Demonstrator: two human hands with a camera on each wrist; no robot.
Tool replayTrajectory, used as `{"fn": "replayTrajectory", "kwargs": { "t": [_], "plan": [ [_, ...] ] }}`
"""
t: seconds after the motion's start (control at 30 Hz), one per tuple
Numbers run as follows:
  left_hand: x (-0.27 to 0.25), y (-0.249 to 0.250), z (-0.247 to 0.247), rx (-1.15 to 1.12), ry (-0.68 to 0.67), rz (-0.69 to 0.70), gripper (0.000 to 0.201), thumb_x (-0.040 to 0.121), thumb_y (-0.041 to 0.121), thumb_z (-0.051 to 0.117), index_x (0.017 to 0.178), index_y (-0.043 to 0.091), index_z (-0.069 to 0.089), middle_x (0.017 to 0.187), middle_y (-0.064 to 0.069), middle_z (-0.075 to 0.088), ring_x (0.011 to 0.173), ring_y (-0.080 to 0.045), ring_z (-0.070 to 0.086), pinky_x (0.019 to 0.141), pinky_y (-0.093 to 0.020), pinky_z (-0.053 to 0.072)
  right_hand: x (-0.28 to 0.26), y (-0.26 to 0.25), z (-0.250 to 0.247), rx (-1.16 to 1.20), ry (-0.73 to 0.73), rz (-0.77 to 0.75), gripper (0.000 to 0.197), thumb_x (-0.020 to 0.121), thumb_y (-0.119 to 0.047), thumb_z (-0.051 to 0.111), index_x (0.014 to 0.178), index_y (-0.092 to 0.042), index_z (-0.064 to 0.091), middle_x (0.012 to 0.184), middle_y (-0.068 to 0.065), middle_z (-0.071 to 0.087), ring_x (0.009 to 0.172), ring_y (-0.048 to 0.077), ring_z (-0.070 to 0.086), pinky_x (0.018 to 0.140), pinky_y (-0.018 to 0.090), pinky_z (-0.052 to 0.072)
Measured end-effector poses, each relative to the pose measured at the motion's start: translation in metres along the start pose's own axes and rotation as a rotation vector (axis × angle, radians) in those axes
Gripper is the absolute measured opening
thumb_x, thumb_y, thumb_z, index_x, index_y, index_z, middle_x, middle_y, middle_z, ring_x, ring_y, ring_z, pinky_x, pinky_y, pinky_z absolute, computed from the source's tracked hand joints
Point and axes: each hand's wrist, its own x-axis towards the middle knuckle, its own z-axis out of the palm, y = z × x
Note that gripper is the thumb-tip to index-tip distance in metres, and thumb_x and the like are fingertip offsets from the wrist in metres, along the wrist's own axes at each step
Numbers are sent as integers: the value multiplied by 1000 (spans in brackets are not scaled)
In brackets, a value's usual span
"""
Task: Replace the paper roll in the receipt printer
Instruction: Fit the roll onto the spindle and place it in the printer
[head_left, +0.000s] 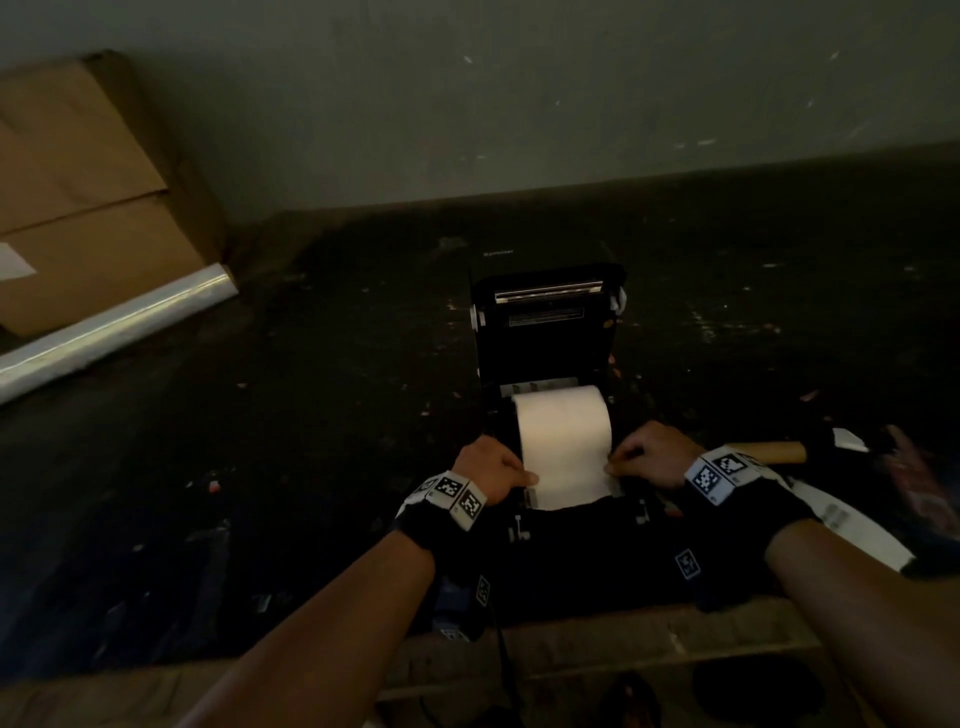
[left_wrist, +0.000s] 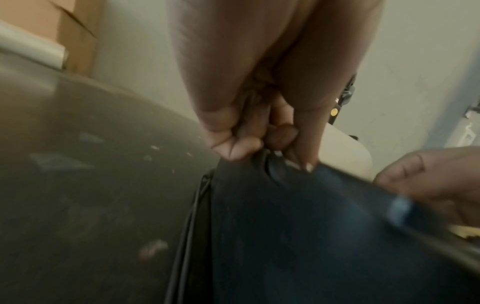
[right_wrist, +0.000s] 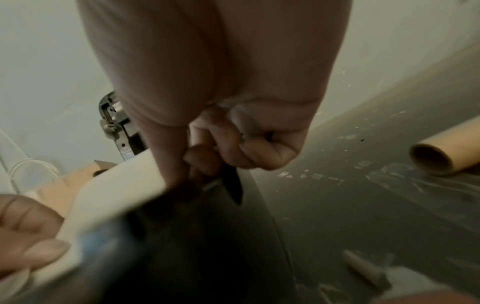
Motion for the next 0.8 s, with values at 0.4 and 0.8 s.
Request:
{"fn": "replayTrajectory", "kwargs": {
  "t": [0.4, 0.8],
  "plan": [
    [2, 3, -3, 49, -62, -4, 35, 81, 29, 69, 104, 3, 71, 115, -13, 69, 108, -27, 62, 86, -25, 45, 1, 1, -2, 37, 26, 17, 21, 78, -30, 69, 89, -12, 75, 100, 7, 72, 90, 16, 62, 83, 27, 43],
    [-4, 9, -5, 167, -74, 47, 38, 82, 33, 67, 101, 0, 71, 109, -18, 69, 102, -31, 63, 65, -22, 42, -40, -13, 0, -173, 69, -222, 27, 79, -32, 68, 104, -21, 67, 86, -10, 57, 77, 0, 52, 66, 6, 36]
  ]
}}
